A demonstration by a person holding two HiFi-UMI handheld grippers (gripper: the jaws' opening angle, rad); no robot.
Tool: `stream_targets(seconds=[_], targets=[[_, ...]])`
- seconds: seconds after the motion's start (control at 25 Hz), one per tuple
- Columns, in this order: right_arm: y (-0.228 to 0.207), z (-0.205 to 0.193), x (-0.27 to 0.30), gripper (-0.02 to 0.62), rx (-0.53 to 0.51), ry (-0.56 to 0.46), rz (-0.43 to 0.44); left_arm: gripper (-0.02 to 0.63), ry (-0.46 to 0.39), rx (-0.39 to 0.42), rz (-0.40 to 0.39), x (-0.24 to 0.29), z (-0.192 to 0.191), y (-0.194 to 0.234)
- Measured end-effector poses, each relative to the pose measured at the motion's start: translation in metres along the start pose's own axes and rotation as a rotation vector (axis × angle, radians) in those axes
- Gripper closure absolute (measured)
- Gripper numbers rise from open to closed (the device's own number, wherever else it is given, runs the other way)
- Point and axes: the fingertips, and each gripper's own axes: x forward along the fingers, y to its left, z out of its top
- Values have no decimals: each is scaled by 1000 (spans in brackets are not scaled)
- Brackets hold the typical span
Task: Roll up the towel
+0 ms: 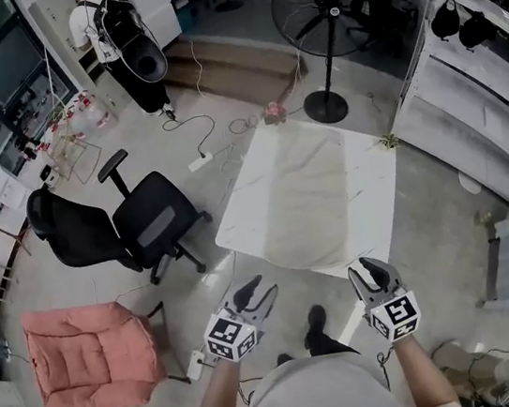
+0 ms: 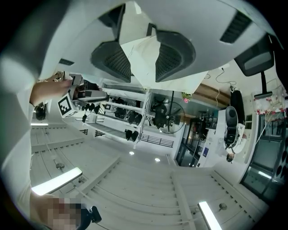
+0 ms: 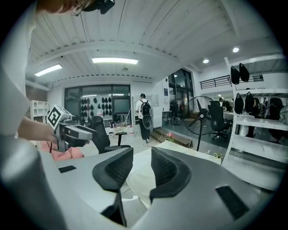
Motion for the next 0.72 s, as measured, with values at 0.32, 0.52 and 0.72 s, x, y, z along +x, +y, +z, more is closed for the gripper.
stream_targets(seconds=[0.32, 0.52, 0.72], targets=[[-51, -2, 40, 463, 14, 10, 64, 414, 45, 1, 54, 50, 12, 22], [-74, -8, 53, 468, 20, 20, 95, 414, 49, 21, 58, 72, 18, 24], [-82, -16, 68, 474, 25, 38, 115, 414, 71, 32, 50, 88, 15, 33]])
